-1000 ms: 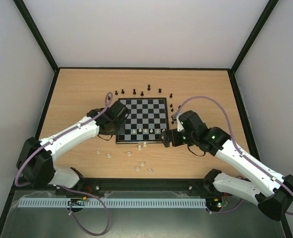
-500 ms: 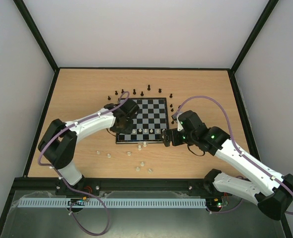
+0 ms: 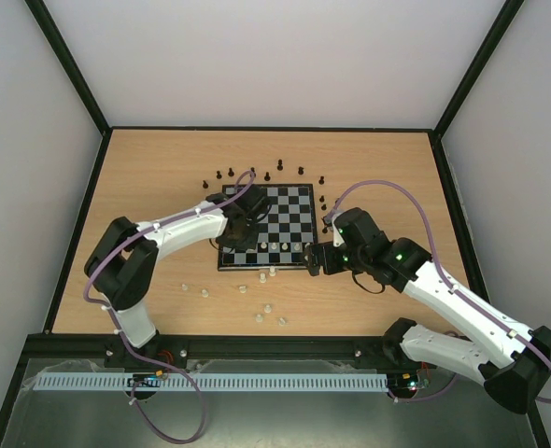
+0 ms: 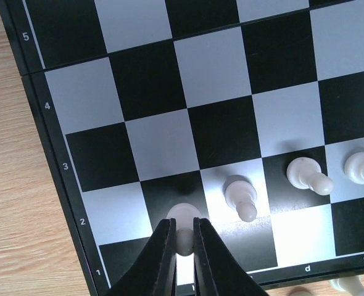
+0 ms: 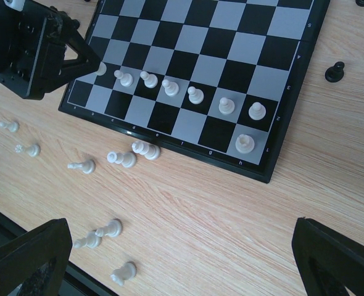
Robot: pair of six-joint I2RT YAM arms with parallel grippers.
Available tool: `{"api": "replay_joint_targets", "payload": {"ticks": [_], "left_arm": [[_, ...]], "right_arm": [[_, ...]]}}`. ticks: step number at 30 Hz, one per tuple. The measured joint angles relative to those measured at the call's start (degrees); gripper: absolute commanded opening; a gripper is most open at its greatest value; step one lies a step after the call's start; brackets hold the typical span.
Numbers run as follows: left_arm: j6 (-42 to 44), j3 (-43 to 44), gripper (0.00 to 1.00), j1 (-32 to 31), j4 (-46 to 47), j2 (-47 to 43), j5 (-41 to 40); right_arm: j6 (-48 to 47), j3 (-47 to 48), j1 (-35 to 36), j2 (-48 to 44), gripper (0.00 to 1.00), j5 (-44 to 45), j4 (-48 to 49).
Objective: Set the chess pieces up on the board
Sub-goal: Place the chess piece on the chessboard.
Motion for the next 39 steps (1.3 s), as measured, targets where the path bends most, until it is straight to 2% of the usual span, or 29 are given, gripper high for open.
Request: {"api": "replay_joint_targets", "payload": {"ticks": [32, 39], "left_arm": [[0.2, -1.4, 0.10, 0.0, 2.0, 1.5, 0.0], [0.2, -2.0, 0.13, 0.0, 2.3, 1.5, 0.0]], "right_arm": [[0.0, 0.0, 0.0, 0.0, 0.99, -0.1, 0.0], [0.0, 0.0, 0.0, 0.0, 0.99, -0.1, 0.0]]}}
